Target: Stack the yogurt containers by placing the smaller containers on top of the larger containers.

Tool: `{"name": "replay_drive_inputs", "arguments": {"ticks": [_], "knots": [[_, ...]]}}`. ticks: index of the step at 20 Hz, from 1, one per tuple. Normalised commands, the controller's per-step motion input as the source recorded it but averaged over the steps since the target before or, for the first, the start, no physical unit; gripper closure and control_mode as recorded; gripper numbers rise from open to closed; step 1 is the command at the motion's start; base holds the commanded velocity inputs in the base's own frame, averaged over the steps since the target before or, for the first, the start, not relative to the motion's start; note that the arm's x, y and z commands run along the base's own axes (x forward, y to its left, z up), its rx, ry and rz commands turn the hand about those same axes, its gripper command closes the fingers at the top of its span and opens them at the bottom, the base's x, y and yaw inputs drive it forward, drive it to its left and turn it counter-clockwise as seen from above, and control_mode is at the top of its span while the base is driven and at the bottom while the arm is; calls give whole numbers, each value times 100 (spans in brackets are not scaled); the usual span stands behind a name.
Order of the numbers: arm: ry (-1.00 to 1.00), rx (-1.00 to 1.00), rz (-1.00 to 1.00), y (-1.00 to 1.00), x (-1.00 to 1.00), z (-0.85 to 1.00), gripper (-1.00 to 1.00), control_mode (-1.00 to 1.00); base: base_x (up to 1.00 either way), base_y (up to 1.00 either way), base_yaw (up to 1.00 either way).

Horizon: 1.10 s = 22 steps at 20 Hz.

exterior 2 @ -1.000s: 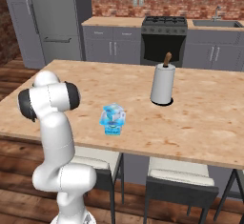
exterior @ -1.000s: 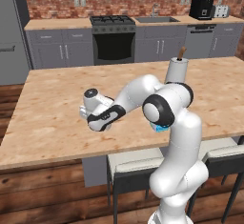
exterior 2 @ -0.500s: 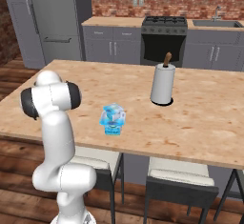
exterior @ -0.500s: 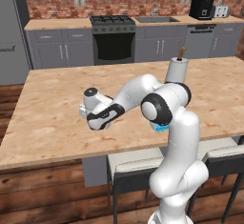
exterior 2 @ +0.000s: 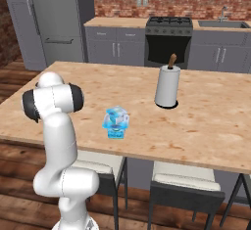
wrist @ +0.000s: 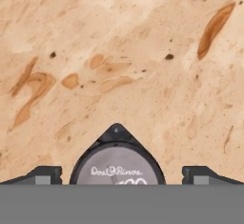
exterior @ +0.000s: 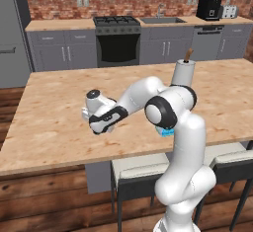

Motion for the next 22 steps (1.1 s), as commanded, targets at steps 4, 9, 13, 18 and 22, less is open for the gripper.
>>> {"name": "replay_drive_inputs", "arguments": {"ticks": [4, 9, 13, 18, 22], "knots": [[3, -2, 0, 0, 0, -6, -100, -100, 0, 0, 0], [2, -2, 0, 0, 0, -10, -100, -100, 0, 0, 0], [2, -3, 0, 0, 0, -10, -100, -100, 0, 0, 0], [0, -2, 0, 0, 0, -5, -100, -100, 0, 0, 0], [0, 0, 0, 0, 0, 0, 100, -100, 0, 0, 0]]}}
